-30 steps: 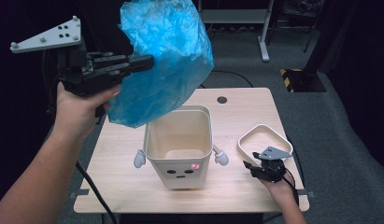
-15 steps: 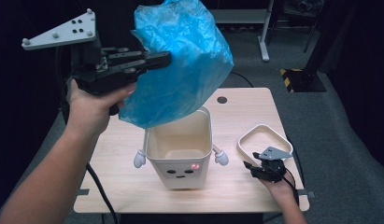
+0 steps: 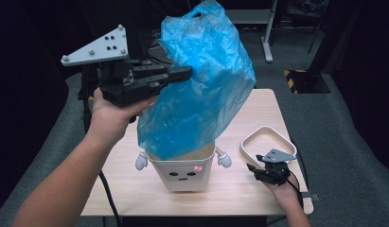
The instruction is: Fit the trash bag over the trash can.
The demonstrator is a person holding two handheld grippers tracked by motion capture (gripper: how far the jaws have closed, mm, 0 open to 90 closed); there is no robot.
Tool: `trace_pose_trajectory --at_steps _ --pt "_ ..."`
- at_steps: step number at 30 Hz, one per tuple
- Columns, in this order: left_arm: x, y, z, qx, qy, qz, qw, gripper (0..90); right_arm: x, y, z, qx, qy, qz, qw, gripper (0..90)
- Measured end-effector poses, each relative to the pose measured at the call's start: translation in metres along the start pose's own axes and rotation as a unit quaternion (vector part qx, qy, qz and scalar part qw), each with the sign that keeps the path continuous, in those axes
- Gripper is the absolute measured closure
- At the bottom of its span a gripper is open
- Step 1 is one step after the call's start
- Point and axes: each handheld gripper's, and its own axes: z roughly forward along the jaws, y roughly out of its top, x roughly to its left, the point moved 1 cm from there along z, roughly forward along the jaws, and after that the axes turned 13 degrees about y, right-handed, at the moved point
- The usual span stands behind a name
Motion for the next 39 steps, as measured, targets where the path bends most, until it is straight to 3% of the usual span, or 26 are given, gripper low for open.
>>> trace_pose_trajectory --at_steps 14,23,28,36,39 --pt "0.032 -0.063 -0.017 0.021 0.025 -0.056 0.9979 88.4 0.002 0.001 0.002 0.007 0.001 -0.002 1.0000 45.1" --pt "0.042 -0.079 -0.028 0.026 0.041 -0.069 0.9965 88.4 0.003 0.002 0.003 0.008 0.000 -0.003 1.0000 45.1" --pt "0.041 -0.080 -0.017 0.020 0.035 -0.076 0.9963 88.4 0.003 0.002 0.003 0.009 0.000 -0.004 1.0000 45.1" --pt "0.029 -0.075 0.016 0.001 0.012 -0.086 0.9962 88.5 0.001 0.001 0.001 0.006 0.001 -0.002 1.0000 45.1" --pt "0.022 -0.075 0.025 -0.002 0.009 -0.077 0.9970 88.5 0.000 0.000 0.001 0.005 0.000 -0.002 1.0000 45.1"
